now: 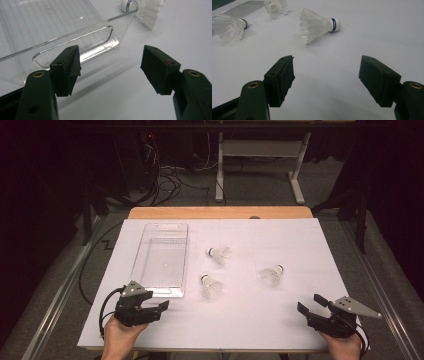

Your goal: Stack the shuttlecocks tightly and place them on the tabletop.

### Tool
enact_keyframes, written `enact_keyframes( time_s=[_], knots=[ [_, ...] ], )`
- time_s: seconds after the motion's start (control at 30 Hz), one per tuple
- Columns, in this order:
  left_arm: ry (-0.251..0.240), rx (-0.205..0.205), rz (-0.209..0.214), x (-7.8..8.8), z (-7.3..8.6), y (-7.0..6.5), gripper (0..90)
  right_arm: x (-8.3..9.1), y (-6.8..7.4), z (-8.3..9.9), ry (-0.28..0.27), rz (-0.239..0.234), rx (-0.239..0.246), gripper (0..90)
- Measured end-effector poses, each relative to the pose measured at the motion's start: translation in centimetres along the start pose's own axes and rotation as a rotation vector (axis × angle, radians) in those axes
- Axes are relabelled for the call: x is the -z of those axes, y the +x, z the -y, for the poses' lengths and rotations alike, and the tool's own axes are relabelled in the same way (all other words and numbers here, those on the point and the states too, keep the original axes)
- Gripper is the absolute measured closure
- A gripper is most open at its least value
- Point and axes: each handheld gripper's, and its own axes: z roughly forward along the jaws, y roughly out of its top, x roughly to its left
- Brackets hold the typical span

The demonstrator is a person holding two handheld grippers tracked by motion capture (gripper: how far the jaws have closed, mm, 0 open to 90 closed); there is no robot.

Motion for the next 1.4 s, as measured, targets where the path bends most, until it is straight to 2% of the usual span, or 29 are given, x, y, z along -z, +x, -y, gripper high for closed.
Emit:
enact_keyframes(
  time_s=[0.3, 0.8, 1.4],
  knots=[
    [-0.017, 0.015, -0.015, 0.3, 0.5, 0.7, 32.4, 0.0, 0.0, 0.0, 0.0, 0.001, 0.0, 28.8],
    [-0.064, 0.076, -0.051, 1.2, 1.9, 2.6, 32.6, 0.0, 0.0, 0.0, 0.001, -0.001, -0.001, 28.8],
    [-0.11, 0.109, -0.081, 1.6, 2.9, 3.6, 32.5, 0.0, -0.1, 0.0, -0.001, 0.003, -0.002, 28.8]
  ],
)
